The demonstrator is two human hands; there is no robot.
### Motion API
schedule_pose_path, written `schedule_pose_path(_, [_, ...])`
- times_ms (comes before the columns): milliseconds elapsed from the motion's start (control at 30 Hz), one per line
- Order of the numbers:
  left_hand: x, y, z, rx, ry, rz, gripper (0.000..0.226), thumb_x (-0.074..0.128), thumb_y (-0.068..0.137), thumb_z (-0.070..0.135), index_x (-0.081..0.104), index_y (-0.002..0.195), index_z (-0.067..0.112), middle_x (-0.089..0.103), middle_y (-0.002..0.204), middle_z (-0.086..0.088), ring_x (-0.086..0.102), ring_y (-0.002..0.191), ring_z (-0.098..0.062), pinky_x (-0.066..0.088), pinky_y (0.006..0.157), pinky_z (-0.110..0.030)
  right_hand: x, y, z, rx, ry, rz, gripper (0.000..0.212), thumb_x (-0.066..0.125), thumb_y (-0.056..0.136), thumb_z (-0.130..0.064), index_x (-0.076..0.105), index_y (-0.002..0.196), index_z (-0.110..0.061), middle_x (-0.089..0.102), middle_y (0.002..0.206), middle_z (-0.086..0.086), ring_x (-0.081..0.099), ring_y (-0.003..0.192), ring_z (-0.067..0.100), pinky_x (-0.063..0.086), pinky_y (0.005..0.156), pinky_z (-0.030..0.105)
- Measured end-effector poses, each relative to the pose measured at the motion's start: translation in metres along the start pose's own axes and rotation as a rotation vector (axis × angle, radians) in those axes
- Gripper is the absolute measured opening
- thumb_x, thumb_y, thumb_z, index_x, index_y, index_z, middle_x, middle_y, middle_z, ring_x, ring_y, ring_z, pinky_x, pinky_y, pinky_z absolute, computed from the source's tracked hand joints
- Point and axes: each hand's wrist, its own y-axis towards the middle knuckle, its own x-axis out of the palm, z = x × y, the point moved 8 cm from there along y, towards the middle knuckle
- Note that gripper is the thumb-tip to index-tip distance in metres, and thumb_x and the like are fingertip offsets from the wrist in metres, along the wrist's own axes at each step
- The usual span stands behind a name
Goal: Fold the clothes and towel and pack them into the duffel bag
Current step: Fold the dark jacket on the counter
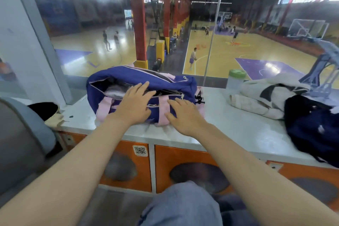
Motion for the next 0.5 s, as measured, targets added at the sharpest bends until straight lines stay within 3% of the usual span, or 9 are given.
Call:
schedule_pose_path(100, [0.002, 0.010, 0.061, 0.036, -0.138, -0.019, 0.070, 0.061, 0.083, 0.022, 0.035, 0.147, 0.022, 0.017, 0.161, -0.010, 0.016, 0.146, -0.031, 0.014, 0.120, -0.043, -0.023, -0.033, 0.034, 0.072, 0.044, 0.054, 0.054, 0.040, 0.097, -0.046, 0.040, 0.144, -0.019, 0.050, 0.139, 0.004, 0.044, 0.128, 0.028, 0.036, 0.106, 0.045])
schedule_pose_path(267, [-0.003, 0.026, 0.173, 0.124, -0.478, -0.020, 0.062, 0.060, 0.084, 0.018, 0.041, 0.143, 0.016, 0.037, 0.150, -0.010, 0.031, 0.140, -0.030, 0.029, 0.114, -0.044, -0.050, -0.092, 0.111, 0.259, 0.093, 0.090, 0.055, 0.041, 0.099, -0.044, 0.037, 0.147, -0.016, 0.040, 0.151, 0.007, 0.035, 0.139, 0.026, 0.027, 0.114, 0.042])
schedule_pose_path(400, [0.018, 0.025, 0.250, 0.152, -0.563, -0.166, 0.067, 0.056, 0.087, 0.021, 0.032, 0.149, 0.018, 0.025, 0.158, -0.006, 0.021, 0.145, -0.027, 0.022, 0.116, -0.040, -0.066, -0.136, 0.181, 0.443, 0.069, 0.099, 0.056, 0.046, 0.098, -0.038, 0.035, 0.147, -0.012, 0.043, 0.149, 0.010, 0.039, 0.137, 0.029, 0.030, 0.112, 0.043])
schedule_pose_path(500, [0.037, 0.022, 0.286, 0.189, -0.546, -0.246, 0.068, 0.056, 0.086, 0.023, 0.031, 0.149, 0.020, 0.025, 0.158, -0.005, 0.023, 0.143, -0.029, 0.026, 0.115, -0.041, -0.084, -0.161, 0.233, 0.573, -0.132, 0.098, 0.060, 0.051, 0.094, -0.037, 0.033, 0.147, -0.015, 0.047, 0.145, 0.010, 0.042, 0.132, 0.033, 0.025, 0.112, 0.046])
